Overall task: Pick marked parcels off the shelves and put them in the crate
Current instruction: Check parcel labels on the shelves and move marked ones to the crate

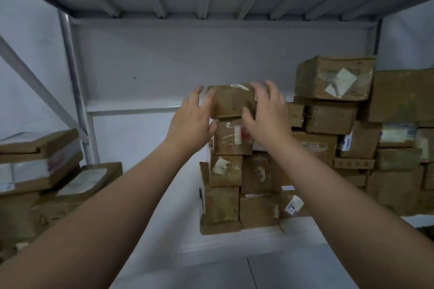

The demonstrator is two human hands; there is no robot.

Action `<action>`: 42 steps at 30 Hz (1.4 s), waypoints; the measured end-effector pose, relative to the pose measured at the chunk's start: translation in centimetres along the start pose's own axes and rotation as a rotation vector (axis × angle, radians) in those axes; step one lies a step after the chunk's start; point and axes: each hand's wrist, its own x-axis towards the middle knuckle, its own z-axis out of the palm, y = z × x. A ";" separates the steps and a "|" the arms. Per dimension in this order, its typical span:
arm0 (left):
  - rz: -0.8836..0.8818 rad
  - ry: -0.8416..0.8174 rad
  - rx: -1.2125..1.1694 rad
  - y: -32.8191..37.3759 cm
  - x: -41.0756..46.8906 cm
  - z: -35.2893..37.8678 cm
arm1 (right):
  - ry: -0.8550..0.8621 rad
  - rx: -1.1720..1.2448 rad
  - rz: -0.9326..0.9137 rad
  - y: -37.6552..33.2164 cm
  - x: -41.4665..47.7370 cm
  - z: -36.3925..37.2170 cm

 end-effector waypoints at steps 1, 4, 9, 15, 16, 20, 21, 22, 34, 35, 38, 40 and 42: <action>-0.042 -0.018 -0.037 -0.3 1.1 0.1 | -0.005 -0.026 0.025 -0.2 1.2 -0.1; -0.116 -0.091 -0.132 -0.7 3.4 0.5 | -0.089 -0.074 0.036 -0.1 3.7 0.2; -0.238 -0.161 -0.375 -0.3 4.6 1.0 | -0.198 -0.078 0.013 0.4 4.6 1.1; -0.334 0.037 -0.716 0.5 2.9 1.1 | -0.088 0.271 0.005 0.4 3.8 1.2; -0.343 0.081 -0.764 0.6 2.6 1.1 | -0.065 0.308 -0.006 0.3 3.7 1.2; -0.438 0.266 -0.994 1.1 1.3 0.7 | 0.006 0.413 -0.043 -0.3 2.7 1.3; -0.468 0.311 -1.048 1.1 1.2 0.5 | 0.020 0.436 -0.055 -0.5 2.4 1.4; -0.502 0.334 -1.095 1.1 1.0 0.2 | 0.032 0.458 -0.070 -0.7 2.1 1.5; -0.613 0.182 -1.425 -0.7 -2.0 -2.9 | 0.096 0.653 -0.113 -4.0 -2.0 3.1; -0.601 0.211 -1.417 -0.8 -2.2 -3.2 | 0.072 0.654 -0.099 -4.3 -2.1 3.0; -0.527 0.322 -1.235 -1.4 -3.1 -3.7 | -0.075 0.639 -0.044 -5.6 -2.2 2.2; -0.455 0.331 -1.041 -1.7 -3.7 -3.9 | -0.177 0.604 -0.025 -6.6 -2.2 1.6; -0.410 0.289 -0.836 -1.7 -4.3 -4.0 | -0.258 0.678 -0.038 -7.7 -2.3 1.3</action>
